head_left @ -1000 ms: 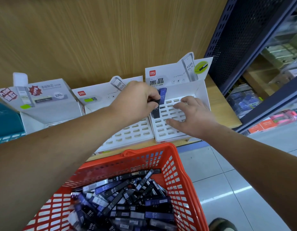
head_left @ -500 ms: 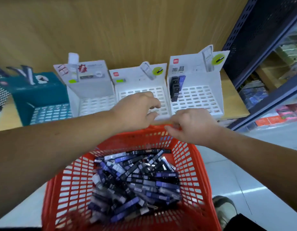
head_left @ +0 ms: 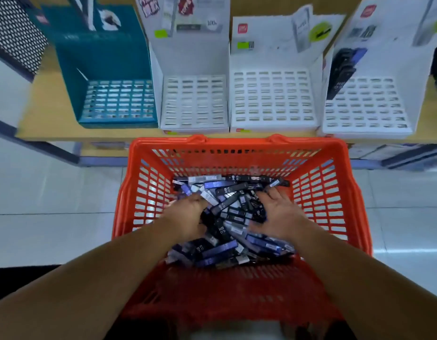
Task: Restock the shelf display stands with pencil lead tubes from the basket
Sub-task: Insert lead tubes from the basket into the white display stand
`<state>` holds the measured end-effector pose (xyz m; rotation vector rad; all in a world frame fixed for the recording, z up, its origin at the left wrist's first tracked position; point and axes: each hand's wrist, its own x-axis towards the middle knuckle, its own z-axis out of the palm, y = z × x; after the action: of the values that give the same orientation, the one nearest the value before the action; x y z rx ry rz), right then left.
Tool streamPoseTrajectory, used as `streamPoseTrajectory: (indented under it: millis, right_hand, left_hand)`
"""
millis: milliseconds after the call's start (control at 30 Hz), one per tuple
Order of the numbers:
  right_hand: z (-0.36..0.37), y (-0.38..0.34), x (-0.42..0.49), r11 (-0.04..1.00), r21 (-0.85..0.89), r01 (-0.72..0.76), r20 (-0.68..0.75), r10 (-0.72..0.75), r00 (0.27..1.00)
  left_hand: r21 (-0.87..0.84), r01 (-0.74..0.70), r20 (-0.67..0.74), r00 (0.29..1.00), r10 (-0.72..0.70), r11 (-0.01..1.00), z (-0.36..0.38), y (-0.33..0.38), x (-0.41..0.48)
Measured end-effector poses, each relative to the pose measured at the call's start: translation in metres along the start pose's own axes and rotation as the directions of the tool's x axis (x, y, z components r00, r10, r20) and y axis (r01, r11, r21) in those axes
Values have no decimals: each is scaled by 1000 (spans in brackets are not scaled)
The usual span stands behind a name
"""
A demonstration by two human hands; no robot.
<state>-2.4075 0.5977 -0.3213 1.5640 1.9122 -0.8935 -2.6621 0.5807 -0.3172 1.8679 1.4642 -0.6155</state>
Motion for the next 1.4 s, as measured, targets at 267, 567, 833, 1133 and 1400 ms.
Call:
streamPoseTrajectory:
  millis: [267,567,833,1133,1400]
  right_hand:
    - [71,-6,30,994,-110,27,-82,-36,996]
    - [55,-9,46,1000,1,16,-179,-15,984]
    - [41,-1,47,977,208,38,-147,-8,989]
    - [38,-1,50,966,259,10,1,-11,1000]
    - [17,-1,28,940,326,-95,134,54,990]
  left_hand:
    - [4,-10,-59,998,10,1000,45,17,51]
    - [77,29,-218,976,-12,997,47,25,58]
    - [90,76,-136,989,-63,993,50,31,56]
    - [59,5,-137,991,4,998,37,26,51]
    - [-34,71,-133,988,-75,997,5,5,21]
